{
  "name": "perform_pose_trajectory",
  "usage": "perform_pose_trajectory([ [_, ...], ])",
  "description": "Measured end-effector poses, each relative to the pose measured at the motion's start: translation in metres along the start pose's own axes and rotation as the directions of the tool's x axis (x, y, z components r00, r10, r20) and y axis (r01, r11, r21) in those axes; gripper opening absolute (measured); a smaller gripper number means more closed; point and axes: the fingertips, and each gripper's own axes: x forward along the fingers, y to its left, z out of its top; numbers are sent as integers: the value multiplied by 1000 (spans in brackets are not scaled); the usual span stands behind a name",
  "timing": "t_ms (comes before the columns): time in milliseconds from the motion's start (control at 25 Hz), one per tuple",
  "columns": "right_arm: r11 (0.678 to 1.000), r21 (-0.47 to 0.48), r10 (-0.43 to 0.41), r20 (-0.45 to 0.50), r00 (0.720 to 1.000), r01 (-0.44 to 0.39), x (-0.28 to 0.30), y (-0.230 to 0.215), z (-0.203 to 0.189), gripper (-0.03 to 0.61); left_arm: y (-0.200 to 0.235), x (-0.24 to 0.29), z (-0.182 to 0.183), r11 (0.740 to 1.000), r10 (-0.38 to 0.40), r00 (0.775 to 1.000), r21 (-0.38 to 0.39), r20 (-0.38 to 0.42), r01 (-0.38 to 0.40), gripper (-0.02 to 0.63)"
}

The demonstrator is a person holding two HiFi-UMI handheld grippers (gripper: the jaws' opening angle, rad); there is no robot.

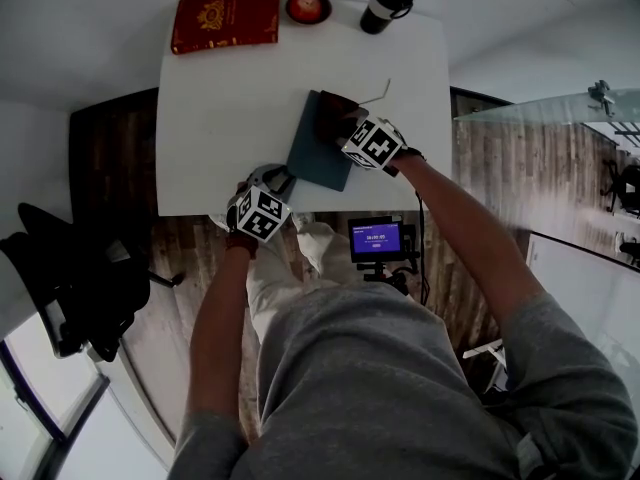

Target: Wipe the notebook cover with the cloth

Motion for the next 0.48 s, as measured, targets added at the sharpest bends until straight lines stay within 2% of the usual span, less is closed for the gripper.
perform_pose_trajectory([
  [480,998,-39,38,-15,999,-39,-1,25,-5,54,0,-1,1,1000,-3,1000,-8,-2,3,121],
])
